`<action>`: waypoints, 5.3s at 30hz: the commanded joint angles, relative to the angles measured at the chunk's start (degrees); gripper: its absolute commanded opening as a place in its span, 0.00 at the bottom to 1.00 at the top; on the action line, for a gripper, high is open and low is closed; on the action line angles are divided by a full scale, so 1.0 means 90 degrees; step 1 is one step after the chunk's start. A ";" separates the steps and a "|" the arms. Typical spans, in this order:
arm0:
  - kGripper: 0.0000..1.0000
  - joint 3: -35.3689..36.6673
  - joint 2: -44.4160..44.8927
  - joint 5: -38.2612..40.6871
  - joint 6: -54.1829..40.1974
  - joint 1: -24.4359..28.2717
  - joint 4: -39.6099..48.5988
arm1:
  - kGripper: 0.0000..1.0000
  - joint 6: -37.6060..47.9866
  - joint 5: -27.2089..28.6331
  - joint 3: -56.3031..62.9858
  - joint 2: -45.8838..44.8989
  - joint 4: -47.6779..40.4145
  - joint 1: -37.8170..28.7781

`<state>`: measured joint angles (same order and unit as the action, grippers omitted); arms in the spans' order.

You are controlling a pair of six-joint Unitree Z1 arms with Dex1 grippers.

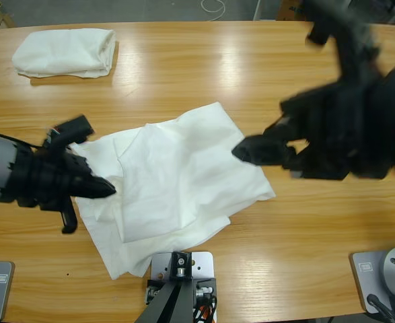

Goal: Fold clothes

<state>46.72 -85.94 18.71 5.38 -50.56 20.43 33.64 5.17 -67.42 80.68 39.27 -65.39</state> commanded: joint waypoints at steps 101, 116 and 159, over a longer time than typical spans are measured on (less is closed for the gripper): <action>0.00 -0.1482 -0.0310 -0.2454 0.1819 0.0717 -0.1557 | 0.57 0.0645 -0.1477 0.2737 -0.0659 -0.1726 -0.0040; 0.00 -0.2480 0.0379 -0.2298 0.4692 0.1662 -0.2785 | 0.58 0.0628 -0.1532 0.2797 -0.0530 -0.1935 -0.0040; 0.90 -0.1738 0.1616 -0.3036 0.3409 -0.2263 -0.0034 | 0.73 -0.2142 -0.6370 -0.0206 0.5026 -0.2389 0.4578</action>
<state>31.22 -68.85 -6.93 34.45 -69.59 20.62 15.73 -49.84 -67.52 118.48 18.86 -24.77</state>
